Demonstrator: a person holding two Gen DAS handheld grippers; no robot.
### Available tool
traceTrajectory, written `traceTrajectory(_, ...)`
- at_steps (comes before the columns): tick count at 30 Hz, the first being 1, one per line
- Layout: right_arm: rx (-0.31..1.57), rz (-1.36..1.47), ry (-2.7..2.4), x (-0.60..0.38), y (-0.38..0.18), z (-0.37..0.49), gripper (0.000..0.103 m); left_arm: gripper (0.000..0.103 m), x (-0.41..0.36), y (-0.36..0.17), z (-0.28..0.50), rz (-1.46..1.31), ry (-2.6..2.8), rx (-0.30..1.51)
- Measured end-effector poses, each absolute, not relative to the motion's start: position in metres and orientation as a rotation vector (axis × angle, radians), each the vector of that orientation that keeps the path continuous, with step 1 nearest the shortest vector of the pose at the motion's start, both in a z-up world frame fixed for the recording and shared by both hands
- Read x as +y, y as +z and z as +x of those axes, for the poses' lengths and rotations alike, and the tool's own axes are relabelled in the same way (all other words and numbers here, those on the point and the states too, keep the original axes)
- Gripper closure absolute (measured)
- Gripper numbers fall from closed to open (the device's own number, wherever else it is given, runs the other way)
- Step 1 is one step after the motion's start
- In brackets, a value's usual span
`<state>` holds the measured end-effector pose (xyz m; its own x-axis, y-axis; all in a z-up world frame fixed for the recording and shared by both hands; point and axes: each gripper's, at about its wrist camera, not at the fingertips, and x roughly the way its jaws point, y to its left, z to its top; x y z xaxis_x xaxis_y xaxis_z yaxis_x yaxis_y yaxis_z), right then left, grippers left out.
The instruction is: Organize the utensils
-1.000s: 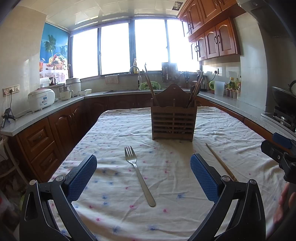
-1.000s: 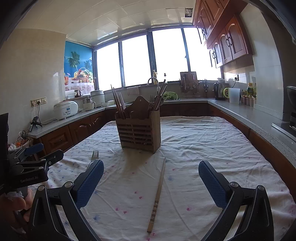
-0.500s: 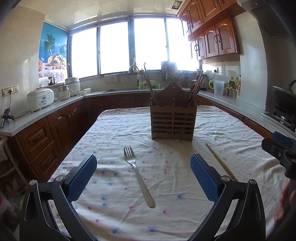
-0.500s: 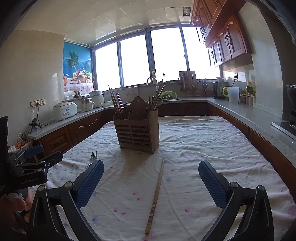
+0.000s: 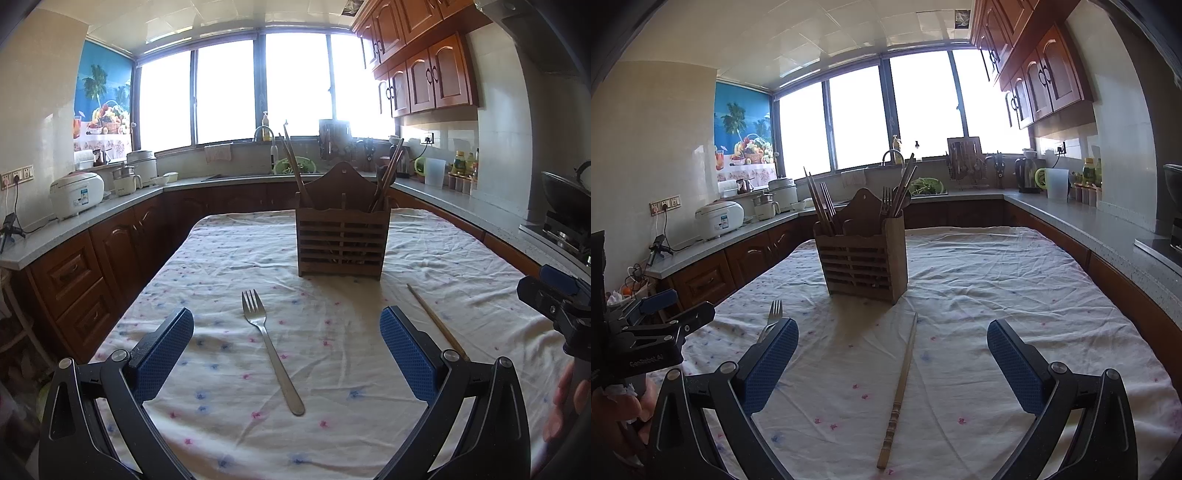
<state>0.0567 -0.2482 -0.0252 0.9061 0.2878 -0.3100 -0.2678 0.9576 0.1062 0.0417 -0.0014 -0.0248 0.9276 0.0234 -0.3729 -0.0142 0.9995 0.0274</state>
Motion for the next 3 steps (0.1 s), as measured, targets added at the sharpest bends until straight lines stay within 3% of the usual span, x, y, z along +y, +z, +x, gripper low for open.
traceTrajectory(3,0.335,0.063,0.287,-0.2484,-0.0262,0.0585,0.0,0.0,-0.0027,-0.0252,0.0427,0.023,0.011,0.388)
